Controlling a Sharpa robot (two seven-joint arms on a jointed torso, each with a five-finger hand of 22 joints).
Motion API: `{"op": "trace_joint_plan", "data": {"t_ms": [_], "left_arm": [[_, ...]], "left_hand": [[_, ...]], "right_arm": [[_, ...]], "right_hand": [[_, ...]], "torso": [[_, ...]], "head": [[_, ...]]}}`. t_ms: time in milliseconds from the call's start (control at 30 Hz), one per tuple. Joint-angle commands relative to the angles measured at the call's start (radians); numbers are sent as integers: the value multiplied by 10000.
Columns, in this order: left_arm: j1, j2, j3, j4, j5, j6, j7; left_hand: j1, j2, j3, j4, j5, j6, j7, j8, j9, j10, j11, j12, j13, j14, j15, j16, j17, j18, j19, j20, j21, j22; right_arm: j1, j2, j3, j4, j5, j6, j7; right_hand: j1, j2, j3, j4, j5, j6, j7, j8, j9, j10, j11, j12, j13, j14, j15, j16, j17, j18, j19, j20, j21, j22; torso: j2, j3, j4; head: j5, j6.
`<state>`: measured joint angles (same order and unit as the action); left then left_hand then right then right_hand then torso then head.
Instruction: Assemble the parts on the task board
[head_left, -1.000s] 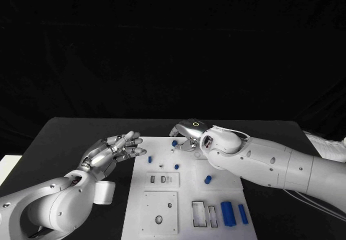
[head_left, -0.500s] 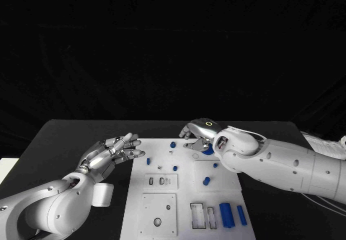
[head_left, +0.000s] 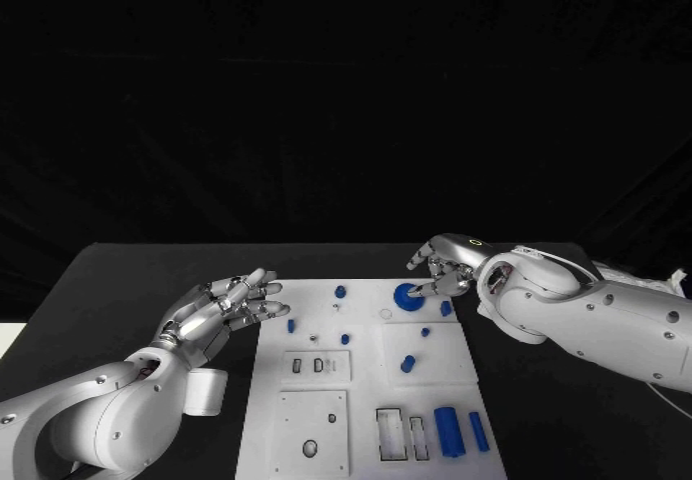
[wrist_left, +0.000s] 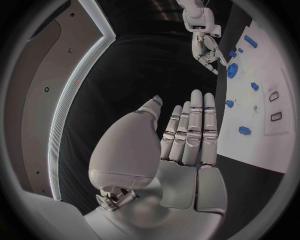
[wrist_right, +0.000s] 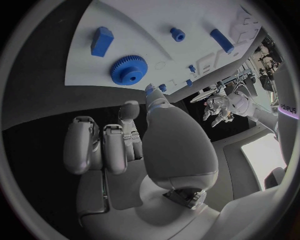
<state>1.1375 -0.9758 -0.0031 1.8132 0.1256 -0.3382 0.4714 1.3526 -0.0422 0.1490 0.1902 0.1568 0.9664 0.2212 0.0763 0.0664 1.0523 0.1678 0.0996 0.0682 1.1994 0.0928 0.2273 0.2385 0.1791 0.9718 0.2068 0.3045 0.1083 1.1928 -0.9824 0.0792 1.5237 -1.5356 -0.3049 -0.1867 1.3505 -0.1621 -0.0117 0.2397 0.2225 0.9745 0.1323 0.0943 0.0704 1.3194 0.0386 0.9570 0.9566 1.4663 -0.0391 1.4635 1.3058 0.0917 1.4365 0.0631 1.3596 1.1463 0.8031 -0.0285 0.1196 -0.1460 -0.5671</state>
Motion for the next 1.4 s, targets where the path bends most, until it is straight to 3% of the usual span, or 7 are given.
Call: {"op": "trace_joint_plan", "data": {"t_ms": [33, 300, 567, 1067, 1400], "left_arm": [[10, 35, 6, -1, 37, 118, 80], [9, 55, 5, -25, 38, 116, 75], [9, 66, 5, -42, 38, 116, 71], [8, 62, 5, -65, 38, 125, 47], [8, 66, 5, -62, 38, 136, 43]], "left_hand": [[-27, 62, -23, -63, -59, -34, 35, -48, -10, -68, -36, -69, -9, -17, 86, -69, 16, 40, -13, 59, -51, -14], [-20, 71, -19, -70, -58, -26, 30, -47, -8, -63, -40, -70, -7, -17, 84, -74, 21, 41, -13, 59, -54, -18], [-20, 71, -19, -70, -58, -26, 30, -47, -8, -63, -40, -70, -7, -17, 84, -74, 21, 41, -13, 59, -54, -18], [-16, 74, -18, -78, -58, -23, 30, -48, -6, -61, -41, -74, -6, -18, 83, -79, 26, 42, -13, 60, -58, -22], [-16, 74, -18, -78, -58, -23, 30, -48, -6, -61, -41, -74, -6, -18, 83, -79, 26, 42, -13, 60, -58, -22]], "right_arm": [[5, -18, 2, -25, 316, 852, -450], [-18, 183, 0, -195, 61, 1332, -538], [-63, 337, -2, -287, -122, 1501, -562], [-79, 395, -3, -296, -375, 1501, -597], [-89, 529, -3, -271, -985, 1443, -763]], "right_hand": [[152, -10, -68, 199, 35, -52, 10, 43, 3, 179, 48, 772, 845, 647, 50, 103, 337, -141, 69, 6, 87, 158], [337, 49, -146, 440, 265, 6, 5, 206, 19, 748, 59, 2498, 2653, 731, 59, 354, 887, -207, 162, 33, 325, 554], [458, 196, -107, 380, 254, 78, -13, 321, 27, 1001, 48, 3187, 3367, 759, 56, 442, 1083, -236, 202, 34, 434, 733], [716, 542, 135, 144, 338, 311, -61, 511, 60, 1322, 2, 3896, 4094, 791, 25, 532, 1288, -275, 262, 13, 573, 970], [987, 790, 640, -121, -239, 637, -136, 660, 114, 1564, -70, 4325, 4531, 809, -35, 582, 1407, -305, 313, -36, 675, 1150]], "torso": [[-2, -6, 9], [13, -5, 5], [4, -15, 4], [6, -15, 10], [6, -27, 13]], "head": [[-33, -12], [-25, -35], [-27, -93], [-53, -88], [-80, -109]]}}
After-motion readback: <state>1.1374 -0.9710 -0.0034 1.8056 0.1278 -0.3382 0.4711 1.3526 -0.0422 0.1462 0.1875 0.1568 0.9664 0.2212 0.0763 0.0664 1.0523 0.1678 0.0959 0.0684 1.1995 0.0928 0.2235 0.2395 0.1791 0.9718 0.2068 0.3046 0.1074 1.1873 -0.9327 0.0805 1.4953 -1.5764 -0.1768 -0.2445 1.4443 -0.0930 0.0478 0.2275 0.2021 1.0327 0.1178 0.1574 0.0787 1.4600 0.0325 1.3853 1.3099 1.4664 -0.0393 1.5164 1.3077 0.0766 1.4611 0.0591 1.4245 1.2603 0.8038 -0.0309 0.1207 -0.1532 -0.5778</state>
